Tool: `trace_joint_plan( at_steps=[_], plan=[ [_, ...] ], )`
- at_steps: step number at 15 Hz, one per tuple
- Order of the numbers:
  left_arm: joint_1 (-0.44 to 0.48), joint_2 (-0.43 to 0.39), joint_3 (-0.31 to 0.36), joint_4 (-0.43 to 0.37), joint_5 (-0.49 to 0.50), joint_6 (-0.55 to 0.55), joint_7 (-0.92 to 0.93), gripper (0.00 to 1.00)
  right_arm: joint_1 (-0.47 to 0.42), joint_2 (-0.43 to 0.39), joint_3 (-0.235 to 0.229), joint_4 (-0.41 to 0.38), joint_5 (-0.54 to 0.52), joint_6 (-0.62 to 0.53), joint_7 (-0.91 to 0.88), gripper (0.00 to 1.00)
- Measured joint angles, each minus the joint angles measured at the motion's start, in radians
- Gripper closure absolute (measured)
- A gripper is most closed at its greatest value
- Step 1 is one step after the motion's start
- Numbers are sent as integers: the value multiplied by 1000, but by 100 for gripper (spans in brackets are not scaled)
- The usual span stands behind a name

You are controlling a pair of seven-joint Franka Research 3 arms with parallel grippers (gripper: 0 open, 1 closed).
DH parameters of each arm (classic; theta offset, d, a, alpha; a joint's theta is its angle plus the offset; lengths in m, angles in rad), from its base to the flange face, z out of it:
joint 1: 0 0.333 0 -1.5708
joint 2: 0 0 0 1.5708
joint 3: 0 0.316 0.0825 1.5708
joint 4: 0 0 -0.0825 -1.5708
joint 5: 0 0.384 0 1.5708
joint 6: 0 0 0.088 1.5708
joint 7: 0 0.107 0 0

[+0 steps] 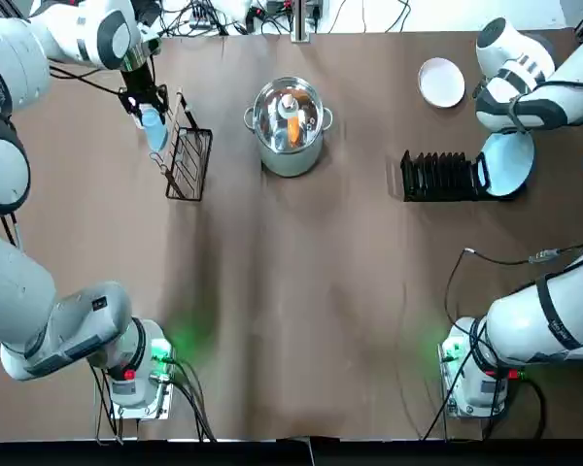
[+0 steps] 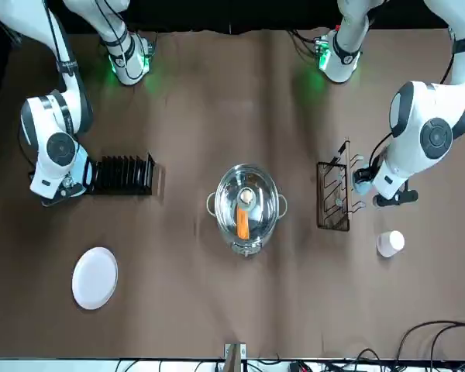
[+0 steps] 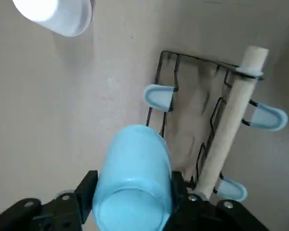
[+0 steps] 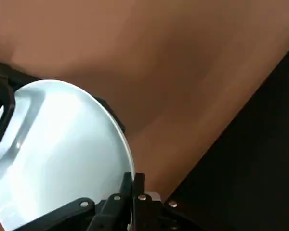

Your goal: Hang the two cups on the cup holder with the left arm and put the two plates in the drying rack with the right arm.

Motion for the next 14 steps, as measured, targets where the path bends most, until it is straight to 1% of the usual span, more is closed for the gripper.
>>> trace_joint_plan(
  at_steps=[2,3,5,6,7,10,11,13,14],
  plan=[
    [6,0,0,-5,0,6,0,33,0,9,0,0,0,4,2,97],
    [7,0,0,-6,0,8,0,29,0,13,0,0,0,5,2,97],
    [8,-2,0,-5,0,13,0,12,0,19,0,0,-1,6,2,96],
    [8,-4,-1,-4,0,14,0,3,1,21,0,0,-1,6,3,93],
    [8,-7,-1,-2,0,14,0,0,4,22,1,0,-1,6,3,85],
    [8,-14,-2,25,0,14,0,0,18,22,1,3,-1,5,4,57],
    [9,-15,-1,46,0,14,4,0,21,22,1,7,-2,5,5,52],
    [23,-15,0,96,3,14,17,0,22,22,1,28,-2,5,12,52],
    [36,-14,1,116,4,14,53,0,22,22,1,43,0,6,15,52]
  ],
)
